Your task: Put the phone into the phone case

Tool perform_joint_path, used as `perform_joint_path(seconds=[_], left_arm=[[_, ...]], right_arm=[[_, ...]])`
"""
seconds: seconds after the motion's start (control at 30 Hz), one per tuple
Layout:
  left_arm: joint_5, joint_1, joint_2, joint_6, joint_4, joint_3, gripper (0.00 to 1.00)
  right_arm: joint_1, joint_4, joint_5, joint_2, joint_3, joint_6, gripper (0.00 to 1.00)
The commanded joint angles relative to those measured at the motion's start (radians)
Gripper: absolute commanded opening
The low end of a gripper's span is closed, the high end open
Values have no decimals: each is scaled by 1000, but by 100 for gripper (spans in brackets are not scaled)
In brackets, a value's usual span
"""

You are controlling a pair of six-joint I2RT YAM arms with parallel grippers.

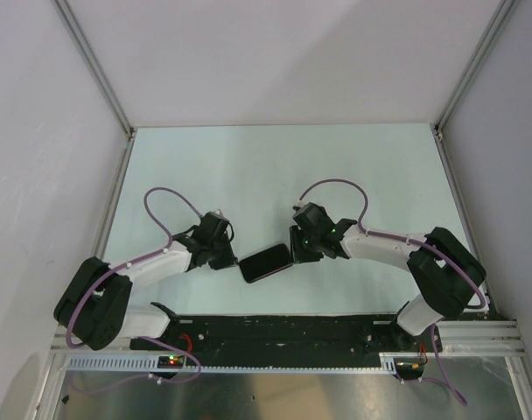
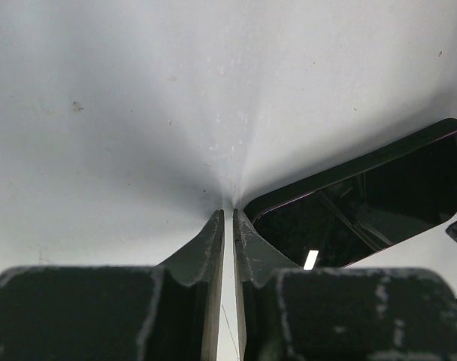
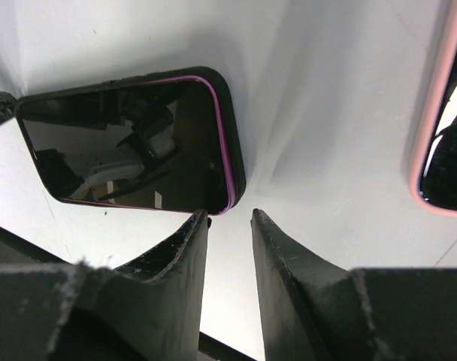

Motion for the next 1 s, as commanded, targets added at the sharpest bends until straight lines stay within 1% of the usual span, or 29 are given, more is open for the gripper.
perform_joint_path(seconds=[0.0,0.27,0.47,0.57,0.77,0.97], left_arm=[[17,-13,14,-5,19,3,15],[15,-12,13,-5,19,1,15],[14,-13,13,-6,18,-3,14],[14,-12,11,-6,19,-1,15],[15,-12,14,-6,19,-1,14],[15,-12,18,-5,18,1,14]], right_arm=[[-32,8,14,-51,8,20,34],[-40,32,-45,-8,17,33,32],[-23,28,-49,4,17,38,31],[-17,30,-55,18,17,43,27],[-9,43,-60,48,17,53,23],[-10,43,-50,58,16,58,22]])
